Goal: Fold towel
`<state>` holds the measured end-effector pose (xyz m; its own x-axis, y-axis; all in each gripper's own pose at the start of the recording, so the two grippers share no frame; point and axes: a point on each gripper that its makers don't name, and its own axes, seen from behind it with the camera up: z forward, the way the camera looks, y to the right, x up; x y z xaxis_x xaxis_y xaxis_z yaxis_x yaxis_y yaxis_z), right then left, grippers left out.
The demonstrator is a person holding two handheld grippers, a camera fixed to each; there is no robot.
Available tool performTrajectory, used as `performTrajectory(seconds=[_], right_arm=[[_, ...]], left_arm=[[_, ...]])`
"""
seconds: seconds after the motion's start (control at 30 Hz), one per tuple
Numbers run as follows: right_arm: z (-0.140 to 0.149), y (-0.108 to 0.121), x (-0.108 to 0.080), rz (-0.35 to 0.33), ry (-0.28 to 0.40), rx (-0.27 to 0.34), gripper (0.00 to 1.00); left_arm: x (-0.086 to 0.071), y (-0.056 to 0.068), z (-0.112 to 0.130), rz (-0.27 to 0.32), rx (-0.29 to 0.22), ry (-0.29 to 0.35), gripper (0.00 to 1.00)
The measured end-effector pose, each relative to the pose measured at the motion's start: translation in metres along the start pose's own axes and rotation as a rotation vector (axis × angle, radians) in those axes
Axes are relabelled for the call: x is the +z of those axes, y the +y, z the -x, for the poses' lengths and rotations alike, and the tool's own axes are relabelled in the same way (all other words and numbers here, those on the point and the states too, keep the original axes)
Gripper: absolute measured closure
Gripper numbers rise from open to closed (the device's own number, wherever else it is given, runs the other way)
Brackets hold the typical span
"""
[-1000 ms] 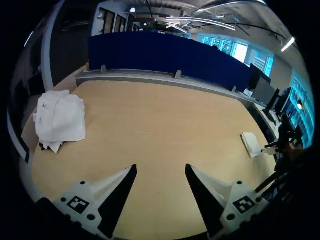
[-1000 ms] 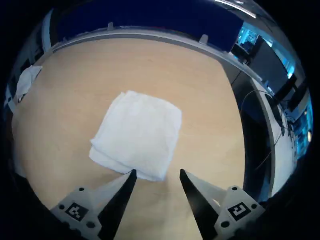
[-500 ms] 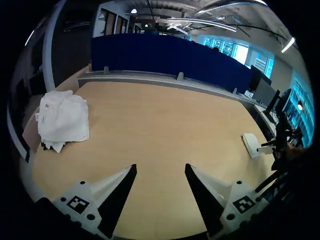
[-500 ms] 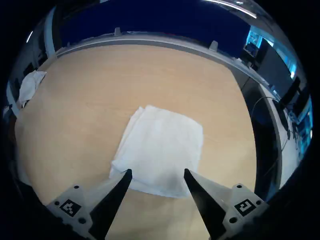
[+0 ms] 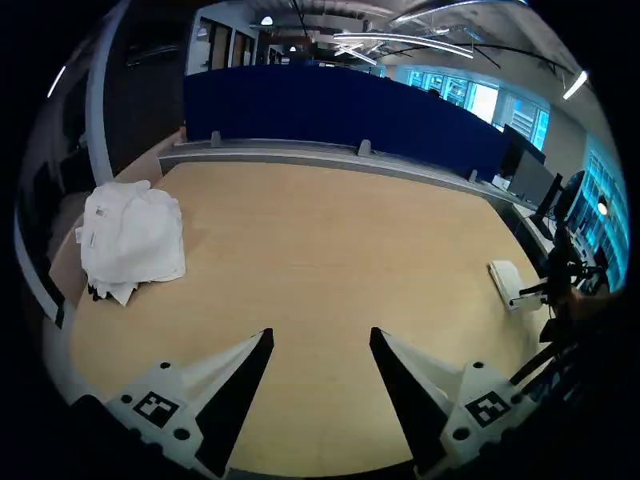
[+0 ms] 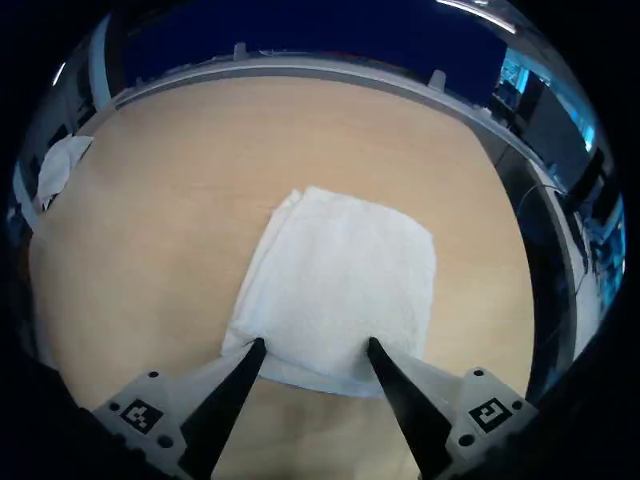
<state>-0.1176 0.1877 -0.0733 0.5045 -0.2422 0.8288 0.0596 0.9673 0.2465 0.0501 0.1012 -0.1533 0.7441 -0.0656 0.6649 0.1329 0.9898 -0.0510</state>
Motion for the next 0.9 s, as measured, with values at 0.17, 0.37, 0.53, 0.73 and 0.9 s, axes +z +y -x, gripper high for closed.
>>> performTrajectory(seconds=[0.17,0.37,0.53,0.73,0.9], right_arm=[[-0.012,0.004,-0.011,0.016,0.035,0.005,0.00],[-0.025,0.007,-0.021,0.031,0.071,0.012,0.00],[-0.043,0.006,-0.030,0.051,0.127,0.010,0.00],[-0.073,0.000,-0.048,0.083,0.233,-0.002,0.00],[-0.100,-0.007,-0.068,0.102,0.350,0.021,0.00]], left_arm=[[0.002,-0.001,-0.002,0.001,-0.005,0.007,0.11],[0.004,-0.002,-0.005,0.005,-0.008,0.014,0.11],[0.005,-0.001,-0.010,0.013,-0.009,0.023,0.11],[0.007,0.001,-0.015,0.025,-0.009,0.029,0.11],[0.009,0.001,-0.021,0.030,-0.003,0.038,0.11]])
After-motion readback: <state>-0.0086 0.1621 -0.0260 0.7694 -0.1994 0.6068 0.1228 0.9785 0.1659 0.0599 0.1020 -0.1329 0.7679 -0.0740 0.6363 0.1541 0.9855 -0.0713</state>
